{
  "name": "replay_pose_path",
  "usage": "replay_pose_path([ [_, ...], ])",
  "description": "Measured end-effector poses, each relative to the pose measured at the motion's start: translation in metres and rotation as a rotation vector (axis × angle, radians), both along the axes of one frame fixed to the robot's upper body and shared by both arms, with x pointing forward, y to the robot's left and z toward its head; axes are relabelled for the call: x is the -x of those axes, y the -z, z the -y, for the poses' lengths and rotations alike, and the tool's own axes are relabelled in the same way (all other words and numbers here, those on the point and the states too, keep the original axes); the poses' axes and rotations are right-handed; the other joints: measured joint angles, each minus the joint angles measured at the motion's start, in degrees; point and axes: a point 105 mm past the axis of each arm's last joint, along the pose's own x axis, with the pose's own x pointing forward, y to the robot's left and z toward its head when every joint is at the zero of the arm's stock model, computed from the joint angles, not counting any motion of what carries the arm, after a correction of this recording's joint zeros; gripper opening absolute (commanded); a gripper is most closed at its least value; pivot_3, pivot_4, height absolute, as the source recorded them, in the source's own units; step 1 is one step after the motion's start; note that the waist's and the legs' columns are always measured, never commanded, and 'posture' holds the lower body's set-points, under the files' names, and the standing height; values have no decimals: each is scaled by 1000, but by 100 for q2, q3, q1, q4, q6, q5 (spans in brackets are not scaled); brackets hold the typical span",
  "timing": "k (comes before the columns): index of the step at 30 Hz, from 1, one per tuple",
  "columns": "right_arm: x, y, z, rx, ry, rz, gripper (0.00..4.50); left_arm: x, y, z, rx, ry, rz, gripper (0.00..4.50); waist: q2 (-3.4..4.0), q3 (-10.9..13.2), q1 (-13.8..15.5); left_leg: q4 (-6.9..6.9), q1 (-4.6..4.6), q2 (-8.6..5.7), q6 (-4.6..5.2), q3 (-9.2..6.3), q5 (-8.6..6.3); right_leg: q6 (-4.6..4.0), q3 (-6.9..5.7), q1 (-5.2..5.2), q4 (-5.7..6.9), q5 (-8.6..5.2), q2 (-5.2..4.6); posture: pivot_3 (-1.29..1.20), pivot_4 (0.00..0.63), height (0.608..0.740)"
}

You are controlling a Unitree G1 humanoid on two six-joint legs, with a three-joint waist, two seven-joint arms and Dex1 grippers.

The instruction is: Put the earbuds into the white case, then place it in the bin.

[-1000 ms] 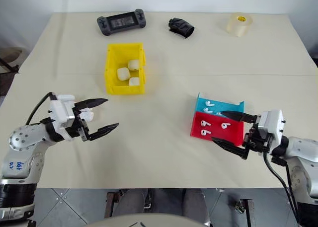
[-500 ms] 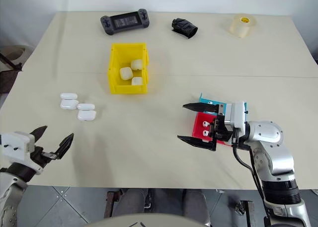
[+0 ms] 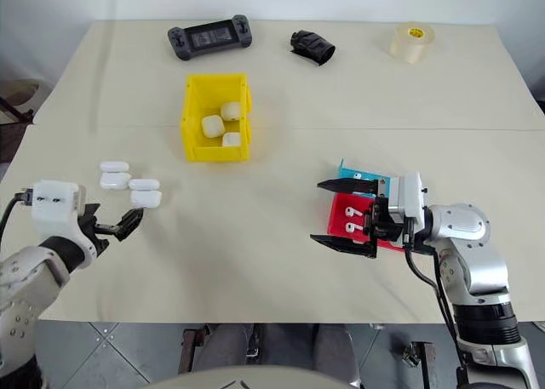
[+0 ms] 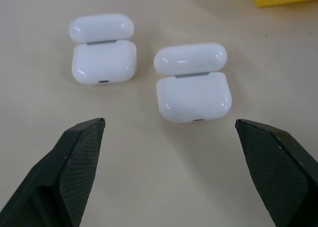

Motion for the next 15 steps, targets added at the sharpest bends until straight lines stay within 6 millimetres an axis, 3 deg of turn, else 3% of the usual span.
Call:
replay_pose_path([
  [9, 6, 0, -4, -5, 6, -6, 4500, -27, -4, 32, 81, -9, -43, 4472, -3, 0, 15, 6, 0, -3, -2, 0, 1, 0, 1, 2, -1, 0, 1, 0, 150, 740],
  [15, 8, 1, -5, -12, 22, -8, 4500, -37, 2, 31, 64, -47, -87, 4472, -3, 0, 8, 4, -1, -8, -5, 1, 2, 0, 1, -1, -1, 0, 5, 0, 150, 740],
])
